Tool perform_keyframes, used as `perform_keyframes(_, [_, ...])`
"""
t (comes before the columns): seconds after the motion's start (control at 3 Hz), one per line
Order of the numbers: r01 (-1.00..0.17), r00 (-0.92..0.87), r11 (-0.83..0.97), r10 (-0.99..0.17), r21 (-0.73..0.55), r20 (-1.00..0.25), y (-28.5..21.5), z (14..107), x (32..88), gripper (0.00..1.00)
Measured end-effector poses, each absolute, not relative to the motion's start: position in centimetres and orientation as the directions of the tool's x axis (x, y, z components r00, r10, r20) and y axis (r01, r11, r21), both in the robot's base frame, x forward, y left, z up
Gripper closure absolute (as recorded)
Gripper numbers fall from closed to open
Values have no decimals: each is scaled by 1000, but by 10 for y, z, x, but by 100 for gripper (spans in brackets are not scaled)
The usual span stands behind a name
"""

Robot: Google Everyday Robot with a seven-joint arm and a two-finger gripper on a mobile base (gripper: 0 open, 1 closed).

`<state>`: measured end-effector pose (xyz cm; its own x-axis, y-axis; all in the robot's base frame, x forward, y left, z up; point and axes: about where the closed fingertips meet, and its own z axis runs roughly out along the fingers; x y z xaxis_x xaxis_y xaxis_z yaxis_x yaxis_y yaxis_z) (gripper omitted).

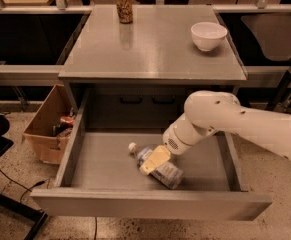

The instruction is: Place blue plastic bottle into top drawer

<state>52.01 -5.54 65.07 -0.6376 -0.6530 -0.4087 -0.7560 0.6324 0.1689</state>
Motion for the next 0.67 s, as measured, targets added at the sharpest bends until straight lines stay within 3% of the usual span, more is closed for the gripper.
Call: perform_keyframes(0.67, [-781, -572, 611, -619, 128, -539, -108, 771, 510, 0])
